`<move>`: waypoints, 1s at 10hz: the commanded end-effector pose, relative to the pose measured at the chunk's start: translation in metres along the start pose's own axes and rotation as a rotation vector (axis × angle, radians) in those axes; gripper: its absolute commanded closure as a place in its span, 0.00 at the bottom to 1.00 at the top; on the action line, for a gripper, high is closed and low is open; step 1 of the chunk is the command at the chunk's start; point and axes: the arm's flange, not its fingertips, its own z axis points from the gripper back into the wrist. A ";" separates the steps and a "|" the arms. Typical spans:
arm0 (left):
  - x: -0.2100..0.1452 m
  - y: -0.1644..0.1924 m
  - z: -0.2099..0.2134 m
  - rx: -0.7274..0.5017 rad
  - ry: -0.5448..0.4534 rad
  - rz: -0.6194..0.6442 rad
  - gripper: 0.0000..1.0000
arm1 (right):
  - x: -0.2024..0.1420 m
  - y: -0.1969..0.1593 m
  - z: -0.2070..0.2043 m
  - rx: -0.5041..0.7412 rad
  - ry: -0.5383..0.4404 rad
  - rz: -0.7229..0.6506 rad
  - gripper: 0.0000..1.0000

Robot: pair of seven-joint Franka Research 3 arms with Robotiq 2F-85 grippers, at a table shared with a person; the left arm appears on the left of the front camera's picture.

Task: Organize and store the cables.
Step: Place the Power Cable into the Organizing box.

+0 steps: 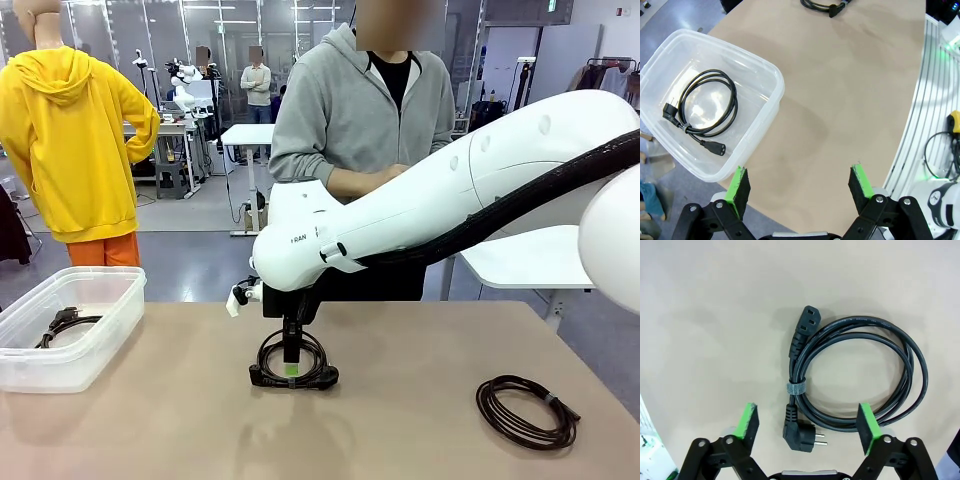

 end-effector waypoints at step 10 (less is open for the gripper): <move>0.159 -0.055 -0.005 -0.030 0.115 -0.243 0.00 | -0.155 0.038 0.114 -0.190 -0.238 -0.250 0.00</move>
